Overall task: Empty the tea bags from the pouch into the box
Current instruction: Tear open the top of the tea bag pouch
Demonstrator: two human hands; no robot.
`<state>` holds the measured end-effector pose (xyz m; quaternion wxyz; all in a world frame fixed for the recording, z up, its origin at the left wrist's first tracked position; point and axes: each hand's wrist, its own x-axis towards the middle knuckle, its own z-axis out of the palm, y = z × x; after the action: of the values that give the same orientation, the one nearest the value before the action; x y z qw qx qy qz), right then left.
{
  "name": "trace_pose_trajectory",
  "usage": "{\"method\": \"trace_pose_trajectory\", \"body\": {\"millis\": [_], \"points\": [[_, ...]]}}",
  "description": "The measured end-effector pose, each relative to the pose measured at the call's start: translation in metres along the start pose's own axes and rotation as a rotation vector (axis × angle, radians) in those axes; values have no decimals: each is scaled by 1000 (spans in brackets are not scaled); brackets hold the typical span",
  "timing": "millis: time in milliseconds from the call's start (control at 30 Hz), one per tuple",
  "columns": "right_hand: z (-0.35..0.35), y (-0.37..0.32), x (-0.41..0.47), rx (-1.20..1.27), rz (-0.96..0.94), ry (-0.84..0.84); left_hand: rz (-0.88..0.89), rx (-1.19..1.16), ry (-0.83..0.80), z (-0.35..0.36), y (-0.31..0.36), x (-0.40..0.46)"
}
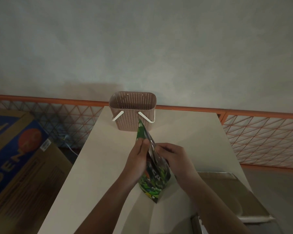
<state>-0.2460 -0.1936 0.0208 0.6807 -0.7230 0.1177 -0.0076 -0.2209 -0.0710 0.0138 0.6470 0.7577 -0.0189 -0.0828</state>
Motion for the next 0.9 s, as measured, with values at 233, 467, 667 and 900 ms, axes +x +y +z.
{"method": "trace_pose_trajectory", "body": {"millis": [233,467,667,900], "points": [[-5,0,-5,315,197,-80,-66,-157,25,8,-3,-5],[-1,0,-3,34,52,-49,26,111,76,-1,12,10],[1,-2,-1,-189,-95,19,-16,67,16,-1,11,9],[-4,2,-3,194,156,60,-76,-102,-31,-4,7,8]]}}
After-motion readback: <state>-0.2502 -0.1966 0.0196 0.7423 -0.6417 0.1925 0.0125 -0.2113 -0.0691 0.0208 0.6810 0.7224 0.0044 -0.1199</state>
